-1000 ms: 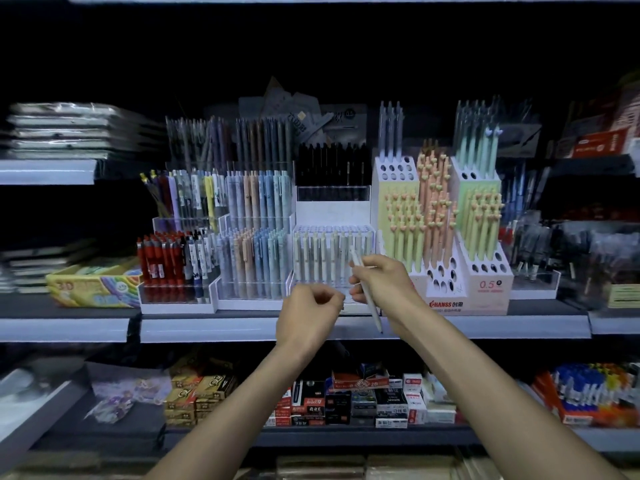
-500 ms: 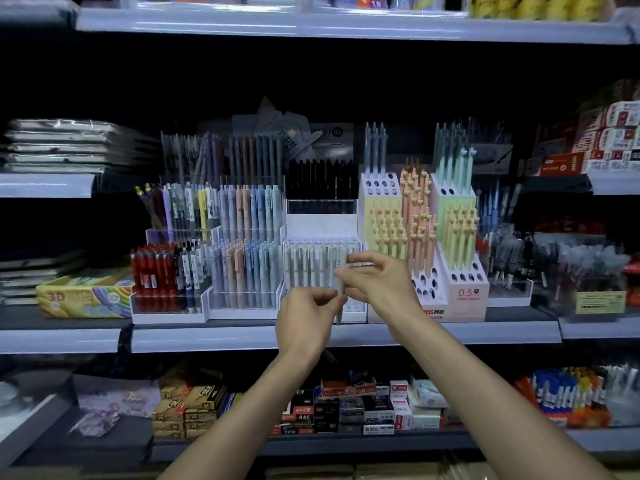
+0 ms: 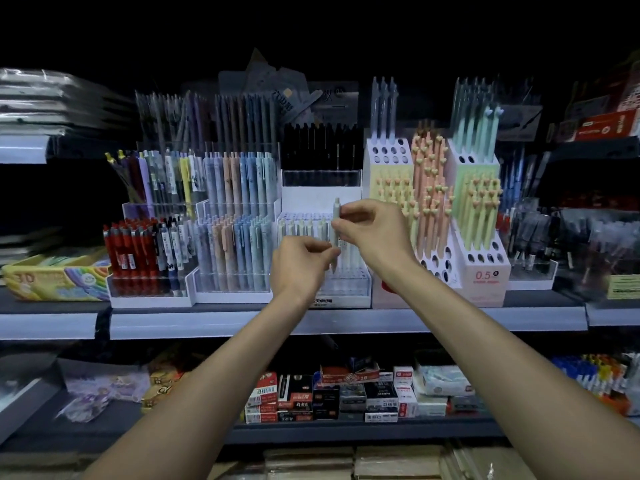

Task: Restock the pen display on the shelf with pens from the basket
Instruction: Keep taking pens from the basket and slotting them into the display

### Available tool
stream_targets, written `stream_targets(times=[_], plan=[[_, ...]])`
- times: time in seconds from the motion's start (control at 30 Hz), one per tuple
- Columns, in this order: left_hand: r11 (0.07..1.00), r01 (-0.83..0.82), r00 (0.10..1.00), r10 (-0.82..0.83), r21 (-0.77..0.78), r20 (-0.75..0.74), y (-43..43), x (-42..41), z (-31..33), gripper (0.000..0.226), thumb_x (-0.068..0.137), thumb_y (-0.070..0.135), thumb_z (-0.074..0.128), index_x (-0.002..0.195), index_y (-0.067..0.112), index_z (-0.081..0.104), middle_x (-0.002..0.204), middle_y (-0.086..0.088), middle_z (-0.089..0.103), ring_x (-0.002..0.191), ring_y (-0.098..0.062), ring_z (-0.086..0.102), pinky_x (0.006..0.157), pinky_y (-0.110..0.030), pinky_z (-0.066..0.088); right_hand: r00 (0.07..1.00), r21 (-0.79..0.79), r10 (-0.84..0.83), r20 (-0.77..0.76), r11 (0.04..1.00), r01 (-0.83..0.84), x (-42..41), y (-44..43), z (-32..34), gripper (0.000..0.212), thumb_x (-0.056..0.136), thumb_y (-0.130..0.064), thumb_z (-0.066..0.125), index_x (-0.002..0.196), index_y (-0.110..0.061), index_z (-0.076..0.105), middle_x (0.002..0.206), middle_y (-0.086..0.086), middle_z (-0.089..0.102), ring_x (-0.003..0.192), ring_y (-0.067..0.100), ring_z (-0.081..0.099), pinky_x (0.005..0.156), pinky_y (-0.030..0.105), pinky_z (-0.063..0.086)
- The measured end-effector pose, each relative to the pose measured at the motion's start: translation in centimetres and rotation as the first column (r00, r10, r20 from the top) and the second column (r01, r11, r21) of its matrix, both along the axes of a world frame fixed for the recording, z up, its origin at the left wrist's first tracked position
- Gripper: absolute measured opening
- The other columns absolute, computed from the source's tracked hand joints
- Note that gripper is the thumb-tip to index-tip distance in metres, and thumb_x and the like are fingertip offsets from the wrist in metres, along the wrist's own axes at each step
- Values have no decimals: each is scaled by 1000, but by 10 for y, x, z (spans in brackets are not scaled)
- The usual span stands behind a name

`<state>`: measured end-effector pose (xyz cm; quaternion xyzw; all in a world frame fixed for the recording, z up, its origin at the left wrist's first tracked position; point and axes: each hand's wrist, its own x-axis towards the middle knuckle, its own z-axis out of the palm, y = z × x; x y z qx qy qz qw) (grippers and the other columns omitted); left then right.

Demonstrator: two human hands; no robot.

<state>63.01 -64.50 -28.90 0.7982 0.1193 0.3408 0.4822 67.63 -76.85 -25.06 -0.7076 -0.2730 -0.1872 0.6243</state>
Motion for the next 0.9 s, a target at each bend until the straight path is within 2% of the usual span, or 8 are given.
stream_targets(times=[0.17, 0.27, 0.4, 0.47, 0.57, 0.77, 0.9], plan=[[994, -99, 995, 100, 48, -17, 1, 23, 9, 25, 86, 37, 82, 65, 25, 76, 63, 10, 73, 70, -10, 72, 73, -39, 62, 1000, 75, -28, 1, 997, 28, 26, 11, -3, 14, 83, -9, 84, 90, -19, 77, 87, 2, 77, 87, 18, 75, 86, 42, 63], [986, -144, 989, 147, 86, -22, -1, 36, 5, 19, 86, 38, 81, 73, 25, 80, 69, 8, 75, 73, -13, 71, 70, -38, 60, 999, 79, -48, -6, 996, 48, 40, 15, -10, 14, 82, -8, 83, 91, -16, 77, 87, 3, 77, 87, 19, 75, 86, 42, 63], [969, -198, 976, 208, 148, -56, -3, 46, -7, 16, 88, 39, 78, 82, 25, 82, 80, 6, 78, 81, -20, 72, 71, -35, 58, 996, 76, -88, -26, 993, 90, 55, 22, -23, 21, 80, -12, 85, 80, -29, 74, 82, -2, 77, 83, 16, 75, 83, 43, 63], [964, -212, 973, 223, 158, -57, -5, 49, -12, 13, 90, 38, 77, 87, 26, 83, 87, 6, 79, 86, -20, 73, 70, -32, 55, 994, 73, -106, -32, 991, 109, 60, 26, -27, 17, 80, -13, 85, 82, -26, 75, 81, -3, 76, 82, 15, 75, 83, 42, 63], [949, -247, 962, 265, 195, -68, -7, 50, -17, 14, 92, 38, 75, 89, 27, 82, 85, 4, 78, 86, -23, 72, 69, -32, 53, 992, 62, -104, -64, 992, 108, 64, 30, -29, 12, 83, -13, 84, 89, -20, 77, 83, -3, 76, 83, 15, 74, 83, 41, 63], [925, -285, 943, 318, 251, -103, -5, 55, -30, 18, 90, 39, 72, 82, 27, 81, 78, -1, 77, 86, -27, 72, 83, -40, 56, 983, 78, -107, -147, 990, 120, 69, 36, -39, 15, 81, -10, 85, 96, -10, 80, 84, 2, 78, 84, 16, 76, 84, 42, 63], [876, -347, 915, 394, 333, -83, -5, 59, -38, 18, 90, 37, 66, 88, 28, 82, 83, -1, 77, 97, -25, 69, 92, -41, 45, 980, 66, -108, -164, 990, 120, 67, 40, -46, 17, 80, -8, 85, 97, -10, 81, 86, 0, 78, 86, 14, 75, 85, 40, 63]])
